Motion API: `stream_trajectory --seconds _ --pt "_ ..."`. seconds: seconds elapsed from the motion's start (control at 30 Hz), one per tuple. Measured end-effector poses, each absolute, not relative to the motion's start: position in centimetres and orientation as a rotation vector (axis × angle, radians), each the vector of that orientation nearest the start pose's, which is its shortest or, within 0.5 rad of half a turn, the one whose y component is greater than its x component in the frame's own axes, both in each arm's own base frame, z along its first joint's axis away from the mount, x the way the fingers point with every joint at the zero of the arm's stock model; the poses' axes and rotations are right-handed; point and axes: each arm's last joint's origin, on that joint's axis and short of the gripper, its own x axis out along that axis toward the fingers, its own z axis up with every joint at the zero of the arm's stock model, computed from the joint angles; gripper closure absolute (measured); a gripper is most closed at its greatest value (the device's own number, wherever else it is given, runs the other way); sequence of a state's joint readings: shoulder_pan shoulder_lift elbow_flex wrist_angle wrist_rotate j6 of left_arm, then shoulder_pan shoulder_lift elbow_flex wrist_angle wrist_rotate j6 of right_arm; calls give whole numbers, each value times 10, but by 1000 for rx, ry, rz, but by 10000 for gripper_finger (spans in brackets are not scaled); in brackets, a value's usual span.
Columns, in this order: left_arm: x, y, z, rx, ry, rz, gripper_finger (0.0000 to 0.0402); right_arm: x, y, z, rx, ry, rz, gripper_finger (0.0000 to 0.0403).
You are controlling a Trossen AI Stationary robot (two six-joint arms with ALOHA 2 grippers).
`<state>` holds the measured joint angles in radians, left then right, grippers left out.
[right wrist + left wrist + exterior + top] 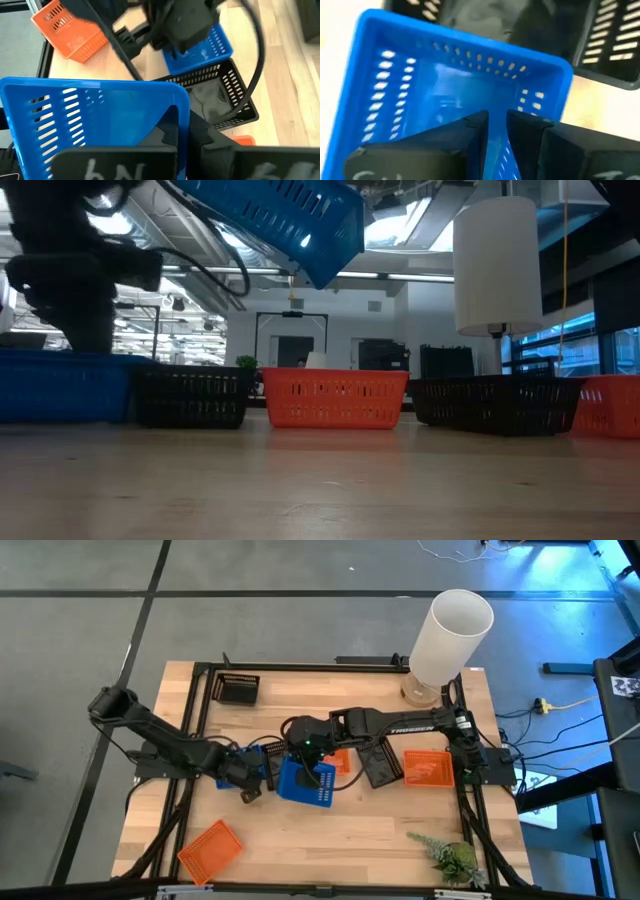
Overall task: Stack baskets by color
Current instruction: Stack the bottom blue bin on the stacked blue bins
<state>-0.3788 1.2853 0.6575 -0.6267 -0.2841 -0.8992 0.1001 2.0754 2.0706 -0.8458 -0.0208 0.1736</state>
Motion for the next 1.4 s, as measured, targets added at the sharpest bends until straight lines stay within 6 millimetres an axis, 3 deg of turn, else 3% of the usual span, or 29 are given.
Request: stream_trajectory --seconds 0.17,0.27,0.63,0.9,1.13,1.4 --pt "209 -72 171 -383 1088 336 340 454 43 320 129 867 34 403" --pt "206 -70 179 -353 1104 379 340 453 42 322 106 879 43 403" --pt "172 -68 267 -281 1042 570 340 444 47 368 -33 783 113 403" --pt "138 -67 328 -329 922 626 340 459 54 382 -184 565 177 403" --pt "105 -54 372 -403 792 592 340 486 54 371 -292 401 190 403" --pt "78 -33 407 -417 618 515 340 522 45 332 -369 331 185 403"
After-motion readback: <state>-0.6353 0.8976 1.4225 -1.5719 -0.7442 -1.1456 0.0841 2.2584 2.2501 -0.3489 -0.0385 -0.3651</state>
